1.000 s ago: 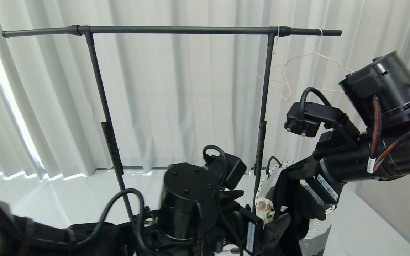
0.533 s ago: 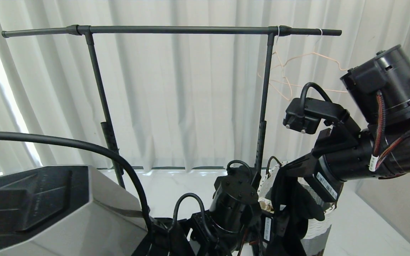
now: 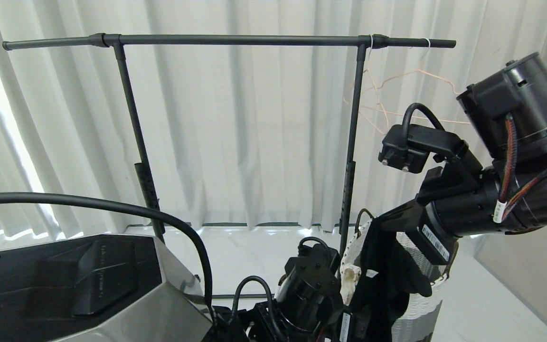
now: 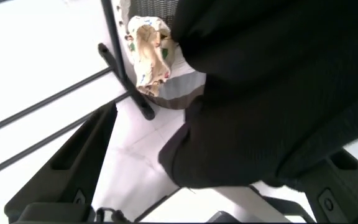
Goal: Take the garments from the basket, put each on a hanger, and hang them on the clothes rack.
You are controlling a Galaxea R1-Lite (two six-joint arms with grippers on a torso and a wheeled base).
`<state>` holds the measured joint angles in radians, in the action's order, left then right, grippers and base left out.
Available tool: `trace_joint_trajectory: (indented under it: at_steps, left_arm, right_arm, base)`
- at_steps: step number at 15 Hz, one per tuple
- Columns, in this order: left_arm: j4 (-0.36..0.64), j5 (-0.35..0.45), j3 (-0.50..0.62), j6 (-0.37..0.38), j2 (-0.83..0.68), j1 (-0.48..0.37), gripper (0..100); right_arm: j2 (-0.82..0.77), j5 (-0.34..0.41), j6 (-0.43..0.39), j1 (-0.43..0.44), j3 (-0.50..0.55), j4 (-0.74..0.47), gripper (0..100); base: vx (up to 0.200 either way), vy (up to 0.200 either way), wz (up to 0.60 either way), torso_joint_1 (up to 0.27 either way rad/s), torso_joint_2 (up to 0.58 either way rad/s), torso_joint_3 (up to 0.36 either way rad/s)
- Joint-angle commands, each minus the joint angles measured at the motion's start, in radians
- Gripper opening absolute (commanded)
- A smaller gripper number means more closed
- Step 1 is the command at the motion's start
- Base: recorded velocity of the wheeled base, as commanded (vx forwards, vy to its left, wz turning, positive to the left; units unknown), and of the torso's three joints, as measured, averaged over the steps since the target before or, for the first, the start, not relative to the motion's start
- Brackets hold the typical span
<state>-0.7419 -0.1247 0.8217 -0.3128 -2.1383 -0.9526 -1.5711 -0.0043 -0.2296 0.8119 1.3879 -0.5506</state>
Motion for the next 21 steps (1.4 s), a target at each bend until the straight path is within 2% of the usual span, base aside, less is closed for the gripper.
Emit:
trace_joint_trajectory:
  at_steps: [1, 2, 5, 7, 8, 10, 12, 17, 18, 19, 21]
  left_arm:
    - [-0.001, -0.006, -0.013, 0.000, 0.023, 0.000, 100]
    - [-0.001, -0.007, -0.019, 0.000, 0.031, -0.002, 0]
    - [-0.001, -0.030, -0.050, 0.003, 0.077, -0.014, 0]
    - [-0.001, -0.032, -0.090, 0.001, 0.146, -0.032, 0]
    - [-0.001, -0.030, -0.092, -0.002, 0.219, -0.037, 0]
    - [0.013, -0.027, -0.076, -0.023, 0.360, -0.037, 0]
    - [0.099, -0.027, -0.070, -0.023, 0.488, -0.037, 0]
    - [0.486, -0.027, 0.132, -0.025, 0.796, -0.022, 0]
    - [0.519, -0.026, 0.143, -0.025, 0.813, -0.015, 0]
    - [0.613, -0.027, 0.152, -0.017, 0.853, 0.020, 0]
    - [0.720, -0.033, 0.178, 0.038, 0.882, 0.049, 0]
  right_arm:
    - [0.000, 0.000, -0.001, 0.000, -0.001, 0.000, 0]
    - [0.000, -0.002, -0.001, -0.002, -0.001, 0.000, 0]
    - [0.000, -0.003, 0.003, -0.016, -0.010, -0.005, 0]
    - [0.000, -0.003, 0.033, -0.020, -0.027, -0.008, 0]
    - [0.000, -0.005, 0.075, -0.022, -0.041, -0.011, 0]
    - [0.013, -0.005, 0.102, -0.022, -0.055, -0.011, 0]
    - [0.023, -0.005, 0.105, -0.025, -0.047, -0.006, 0]
    - [0.040, -0.003, 0.108, -0.037, 0.068, 0.000, 0]
    - [0.040, -0.003, 0.107, -0.034, 0.079, 0.000, 0]
    - [0.039, -0.003, 0.105, -0.027, 0.099, 0.000, 0]
    - [0.039, -0.005, 0.105, 0.000, 0.111, 0.001, 0]
  base:
    - [0.000, 0.000, 0.00, 0.000, 0.00, 0.000]
    - [0.000, 0.000, 0.00, 0.000, 0.00, 0.000]
    - [0.000, 0.000, 0.00, 0.000, 0.00, 0.000]
    - [0.000, 0.000, 0.00, 0.000, 0.00, 0.000]
    - [0.000, 0.000, 0.00, 0.000, 0.00, 0.000]
    - [0.000, 0.000, 0.00, 0.000, 0.00, 0.000]
    - [0.000, 0.000, 0.00, 0.000, 0.00, 0.000]
    - [0.000, 0.000, 0.00, 0.000, 0.00, 0.000]
    - [0.000, 0.000, 0.00, 0.000, 0.00, 0.000]
    - [0.000, 0.000, 0.00, 0.000, 0.00, 0.000]
    - [0.000, 0.000, 0.00, 0.000, 0.00, 0.000]
